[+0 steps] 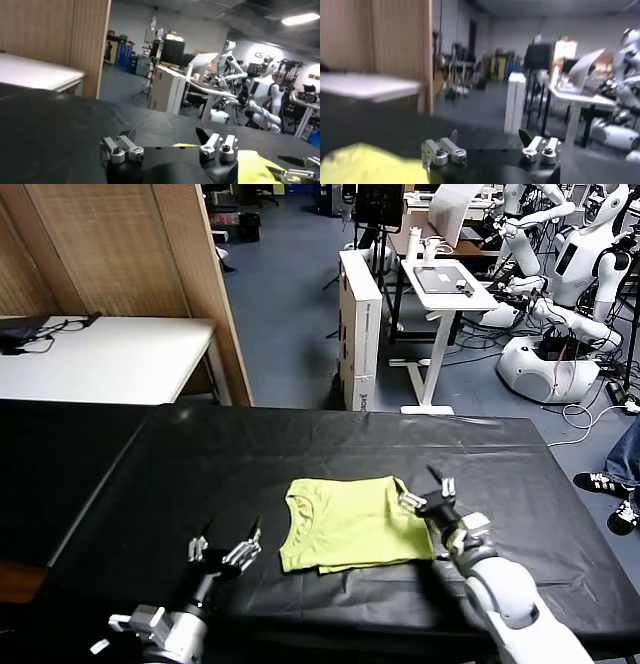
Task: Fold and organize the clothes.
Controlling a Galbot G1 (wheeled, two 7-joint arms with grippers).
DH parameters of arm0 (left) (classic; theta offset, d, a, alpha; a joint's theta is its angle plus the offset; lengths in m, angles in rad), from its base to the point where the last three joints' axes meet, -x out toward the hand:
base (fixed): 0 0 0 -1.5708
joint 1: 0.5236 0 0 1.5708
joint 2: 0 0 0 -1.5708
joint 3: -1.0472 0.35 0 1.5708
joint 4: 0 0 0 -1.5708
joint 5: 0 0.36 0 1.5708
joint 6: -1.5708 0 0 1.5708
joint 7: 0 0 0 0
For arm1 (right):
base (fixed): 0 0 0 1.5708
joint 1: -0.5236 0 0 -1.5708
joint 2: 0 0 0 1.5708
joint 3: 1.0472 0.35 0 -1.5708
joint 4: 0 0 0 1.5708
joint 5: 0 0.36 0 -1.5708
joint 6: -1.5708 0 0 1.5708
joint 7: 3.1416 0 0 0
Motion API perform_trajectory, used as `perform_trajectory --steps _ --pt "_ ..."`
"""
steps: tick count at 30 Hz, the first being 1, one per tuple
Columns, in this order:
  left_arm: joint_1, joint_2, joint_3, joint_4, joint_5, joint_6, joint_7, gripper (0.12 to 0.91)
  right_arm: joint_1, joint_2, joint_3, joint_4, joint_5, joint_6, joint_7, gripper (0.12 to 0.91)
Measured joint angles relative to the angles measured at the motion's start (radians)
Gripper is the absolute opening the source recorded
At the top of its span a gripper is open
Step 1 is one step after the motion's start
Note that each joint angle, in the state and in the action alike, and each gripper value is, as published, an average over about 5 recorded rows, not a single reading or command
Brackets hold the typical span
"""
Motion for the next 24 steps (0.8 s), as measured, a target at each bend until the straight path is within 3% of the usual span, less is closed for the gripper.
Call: perform_trajectory --steps 4,12,16,24 --pt "0.030 0.027 -0.015 -0.014 -0.016 -0.048 -0.044 0.907 -0.124 0.002 0.099 0.098 0.033 0.011 0.012 0.907" --pt "0.113 0.106 -0.048 -0.020 -0.010 -0.106 -0.079 0.907 -0.402 0.063 0.272 0.281 0.025 0.045 0.007 0.907" --pt "0.151 0.129 -0.048 -0.025 -0.008 -0.106 -0.099 0.907 -0.490 0.092 0.308 0.332 0.006 0.041 0.023 0.907" --pt "0.184 0.162 -0.048 -0.016 -0.012 -0.109 -0.106 0.907 -0.597 0.124 0.321 0.353 -0.047 0.042 0.042 0.907"
